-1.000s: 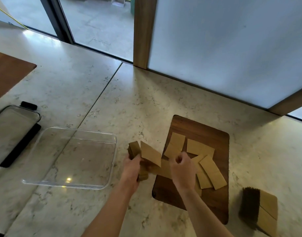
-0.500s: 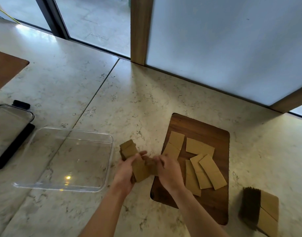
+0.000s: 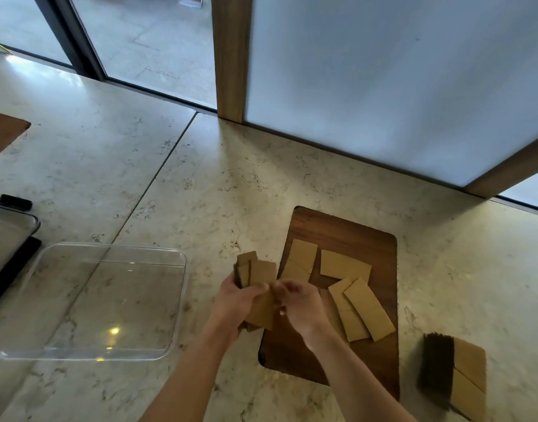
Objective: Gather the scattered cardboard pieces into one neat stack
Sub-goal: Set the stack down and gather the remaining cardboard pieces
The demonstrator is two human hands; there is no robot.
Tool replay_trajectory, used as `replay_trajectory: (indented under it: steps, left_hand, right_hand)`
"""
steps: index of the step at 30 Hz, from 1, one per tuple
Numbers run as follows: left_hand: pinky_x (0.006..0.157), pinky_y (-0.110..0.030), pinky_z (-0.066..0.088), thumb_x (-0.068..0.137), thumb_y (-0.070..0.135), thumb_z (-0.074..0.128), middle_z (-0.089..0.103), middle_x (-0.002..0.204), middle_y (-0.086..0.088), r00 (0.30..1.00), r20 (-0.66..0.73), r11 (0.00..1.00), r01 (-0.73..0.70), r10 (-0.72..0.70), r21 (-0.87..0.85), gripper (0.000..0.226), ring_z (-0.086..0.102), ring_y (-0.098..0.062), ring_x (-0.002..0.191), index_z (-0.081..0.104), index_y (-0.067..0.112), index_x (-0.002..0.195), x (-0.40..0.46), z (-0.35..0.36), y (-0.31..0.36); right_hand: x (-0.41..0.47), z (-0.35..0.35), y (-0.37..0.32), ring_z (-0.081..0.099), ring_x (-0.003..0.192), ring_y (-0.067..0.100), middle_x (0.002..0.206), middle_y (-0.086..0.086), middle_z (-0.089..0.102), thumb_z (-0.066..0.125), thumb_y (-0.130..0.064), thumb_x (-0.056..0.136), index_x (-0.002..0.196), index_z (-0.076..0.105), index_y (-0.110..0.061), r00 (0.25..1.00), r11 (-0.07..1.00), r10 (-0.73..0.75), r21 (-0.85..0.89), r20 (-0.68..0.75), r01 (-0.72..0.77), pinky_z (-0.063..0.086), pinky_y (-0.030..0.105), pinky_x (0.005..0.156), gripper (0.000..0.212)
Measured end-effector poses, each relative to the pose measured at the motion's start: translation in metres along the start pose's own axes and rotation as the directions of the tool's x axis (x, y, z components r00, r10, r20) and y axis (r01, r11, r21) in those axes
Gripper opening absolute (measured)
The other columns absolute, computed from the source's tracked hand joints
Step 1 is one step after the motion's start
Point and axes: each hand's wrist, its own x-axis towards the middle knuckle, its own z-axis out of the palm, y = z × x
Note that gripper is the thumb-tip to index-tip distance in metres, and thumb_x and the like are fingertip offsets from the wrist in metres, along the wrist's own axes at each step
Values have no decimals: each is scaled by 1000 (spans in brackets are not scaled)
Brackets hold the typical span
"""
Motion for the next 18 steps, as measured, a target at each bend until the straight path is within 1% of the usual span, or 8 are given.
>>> replay_trajectory:
  steps: [2,4,7,9,12,14,16,18]
  left_hand:
    - [64,-41,64,93,8,71,82,103,-14,999,36,989,25,-20,-143,32,79,-36,89,63,19,122,7,2,1]
    - [65,-44,65,99,4,60,82,101,-20,999,35,961,19,-9,-275,26,80,-38,84,60,10,125,12,0,6]
    - [57,-43,63,104,14,58,78,90,-24,998,-70,970,-24,7,-241,21,73,-35,66,62,4,122,25,1,13]
    - [55,-41,61,99,30,69,75,84,-19,984,-155,990,-98,82,-98,25,70,-28,59,63,13,117,32,3,18]
    - [49,-28,58,73,63,75,74,76,-9,965,-149,974,-199,214,106,47,69,-13,52,60,31,103,36,20,35]
    - [51,-27,59,68,63,77,75,83,-4,975,-65,960,-194,211,199,53,73,-15,67,62,28,105,38,33,42]
    - [64,-38,63,79,44,83,77,100,-6,987,18,969,-158,158,188,40,75,-26,88,68,26,111,43,46,42]
    - [69,-45,64,91,21,77,79,108,-15,990,111,994,-96,89,51,26,77,-36,96,72,18,116,46,56,34]
  right_hand:
    - [12,0,-5,71,83,10,96,-2,79,55,-38,104,104,75,-22,969,994,-59,-103,-238,35,49,11,63,26]
    - [26,-10,-13,66,102,17,117,4,70,58,-50,99,123,66,-17,851,965,-115,-262,-512,-27,51,25,80,42]
    - [40,-1,-20,55,124,25,136,10,55,72,-57,87,144,48,-11,879,846,-146,-518,-453,-126,47,37,102,78]
    - [45,6,-24,52,123,23,133,7,53,75,-44,89,144,45,-12,903,826,-230,-564,-362,-16,46,31,102,70]
    - [51,-10,-29,63,108,14,113,-7,61,69,-30,96,124,57,-22,914,977,-169,-183,-368,106,48,14,78,31]
    - [46,-17,-34,68,100,9,109,-10,67,65,-34,99,113,61,-29,976,987,-22,152,-217,56,58,22,81,15]
    - [40,-23,-28,72,92,4,104,-11,73,64,-37,100,108,65,-32,998,976,-25,214,-64,38,63,29,82,10]
    - [33,-46,-20,69,88,-5,99,-14,72,60,-41,101,98,67,-36,984,987,-101,111,-144,117,56,16,74,8]
